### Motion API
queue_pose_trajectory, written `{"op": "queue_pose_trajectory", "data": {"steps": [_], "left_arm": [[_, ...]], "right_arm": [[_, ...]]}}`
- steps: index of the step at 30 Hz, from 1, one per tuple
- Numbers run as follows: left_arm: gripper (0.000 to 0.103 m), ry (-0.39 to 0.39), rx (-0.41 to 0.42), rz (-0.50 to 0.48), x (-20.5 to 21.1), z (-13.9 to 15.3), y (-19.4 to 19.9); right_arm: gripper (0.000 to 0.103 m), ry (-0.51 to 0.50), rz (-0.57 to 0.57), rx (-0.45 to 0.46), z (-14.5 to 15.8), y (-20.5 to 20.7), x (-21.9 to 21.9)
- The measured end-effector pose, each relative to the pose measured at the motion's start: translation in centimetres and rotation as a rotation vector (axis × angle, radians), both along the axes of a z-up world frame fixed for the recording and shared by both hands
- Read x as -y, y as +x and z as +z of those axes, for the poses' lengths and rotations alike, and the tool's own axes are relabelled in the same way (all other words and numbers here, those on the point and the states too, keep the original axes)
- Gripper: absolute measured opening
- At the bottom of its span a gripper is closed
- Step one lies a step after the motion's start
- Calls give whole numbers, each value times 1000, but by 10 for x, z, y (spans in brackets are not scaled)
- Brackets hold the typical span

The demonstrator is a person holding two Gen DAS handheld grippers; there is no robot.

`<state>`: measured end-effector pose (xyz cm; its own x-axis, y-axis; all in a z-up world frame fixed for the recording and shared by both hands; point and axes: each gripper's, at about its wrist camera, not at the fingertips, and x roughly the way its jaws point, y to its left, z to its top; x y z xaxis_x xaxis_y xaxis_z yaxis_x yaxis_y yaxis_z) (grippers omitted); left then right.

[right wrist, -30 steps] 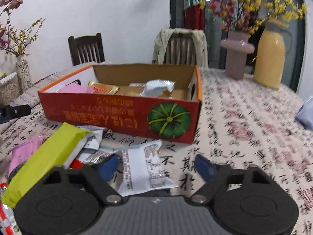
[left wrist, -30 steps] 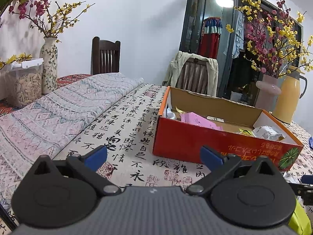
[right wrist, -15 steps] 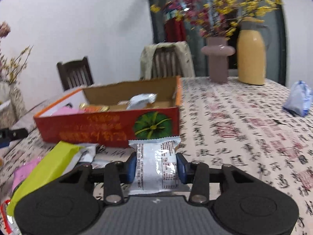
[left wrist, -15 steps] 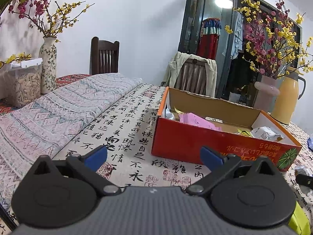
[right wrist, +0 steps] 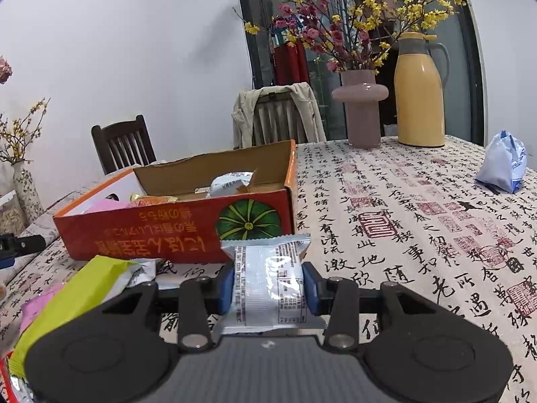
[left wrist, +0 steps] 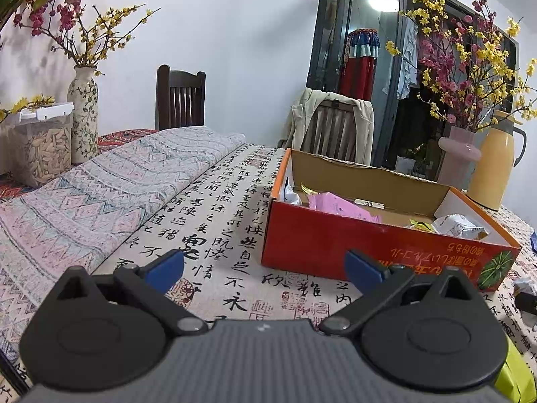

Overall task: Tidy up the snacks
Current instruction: 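Grasp a white packet with the right tool while the left tool grasps a lime-green bar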

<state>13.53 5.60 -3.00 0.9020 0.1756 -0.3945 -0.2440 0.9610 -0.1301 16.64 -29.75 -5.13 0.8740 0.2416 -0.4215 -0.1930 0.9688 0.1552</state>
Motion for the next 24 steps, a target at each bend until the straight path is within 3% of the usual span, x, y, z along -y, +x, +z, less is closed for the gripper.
{"op": "queue_pose_trajectory", "data": {"steps": [3, 6, 11, 16, 24], "left_arm": [[103, 38, -51, 8, 5, 3, 3], [103, 24, -89, -20, 13, 13, -5], [103, 17, -115, -126, 49, 38, -22], [103, 62, -213, -232, 97, 39, -21], [89, 105, -337, -276, 146, 27, -9]], "right_arm": [[41, 0, -18, 27, 2, -8, 0], [41, 19, -4, 41, 5, -17, 1], [41, 39, 4, 59, 6, -27, 5], [41, 57, -12, 66, 1, -35, 14], [41, 100, -13, 75, -4, -48, 32]]}}
